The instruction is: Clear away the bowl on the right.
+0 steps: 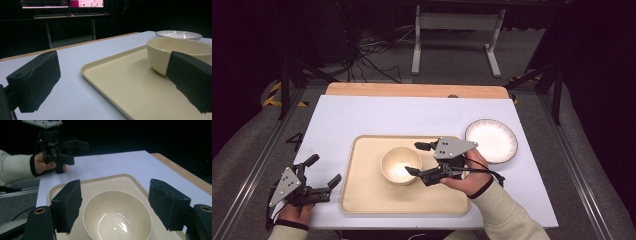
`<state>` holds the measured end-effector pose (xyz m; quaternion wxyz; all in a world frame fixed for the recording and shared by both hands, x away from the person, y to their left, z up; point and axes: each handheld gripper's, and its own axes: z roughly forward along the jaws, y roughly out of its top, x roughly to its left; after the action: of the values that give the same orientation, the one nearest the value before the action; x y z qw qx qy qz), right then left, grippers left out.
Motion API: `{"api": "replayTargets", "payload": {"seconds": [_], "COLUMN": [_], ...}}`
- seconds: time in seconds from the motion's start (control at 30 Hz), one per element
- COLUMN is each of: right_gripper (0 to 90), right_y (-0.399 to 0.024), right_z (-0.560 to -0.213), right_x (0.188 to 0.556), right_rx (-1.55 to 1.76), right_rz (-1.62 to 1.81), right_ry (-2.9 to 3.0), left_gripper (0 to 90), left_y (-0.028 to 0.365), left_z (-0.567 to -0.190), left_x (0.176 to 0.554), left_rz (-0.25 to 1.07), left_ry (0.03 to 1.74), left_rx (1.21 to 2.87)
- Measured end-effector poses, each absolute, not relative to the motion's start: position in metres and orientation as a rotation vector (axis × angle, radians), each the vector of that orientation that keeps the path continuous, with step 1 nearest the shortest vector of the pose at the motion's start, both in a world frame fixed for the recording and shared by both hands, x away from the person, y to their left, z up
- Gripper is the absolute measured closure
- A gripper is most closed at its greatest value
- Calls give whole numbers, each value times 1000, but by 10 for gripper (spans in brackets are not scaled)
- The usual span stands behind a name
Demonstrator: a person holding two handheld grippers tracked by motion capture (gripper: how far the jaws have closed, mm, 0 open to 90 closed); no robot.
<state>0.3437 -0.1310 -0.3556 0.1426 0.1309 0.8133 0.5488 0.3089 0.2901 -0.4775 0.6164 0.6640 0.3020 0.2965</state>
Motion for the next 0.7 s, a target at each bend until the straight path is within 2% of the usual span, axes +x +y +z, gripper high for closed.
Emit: {"api": "replayTargets", "payload": {"seconds": [0.7], "right_gripper": [258], "right_y": [-185], "right_z": [-361], "right_x": [339], "right_rx": [420], "right_rz": [1771], "right_ry": [2173], "left_gripper": [2], "left_y": [290], "left_z": [-477], "left_x": [309], "left_rz": [683], "left_ry": [695], "left_rx": [1529]}}
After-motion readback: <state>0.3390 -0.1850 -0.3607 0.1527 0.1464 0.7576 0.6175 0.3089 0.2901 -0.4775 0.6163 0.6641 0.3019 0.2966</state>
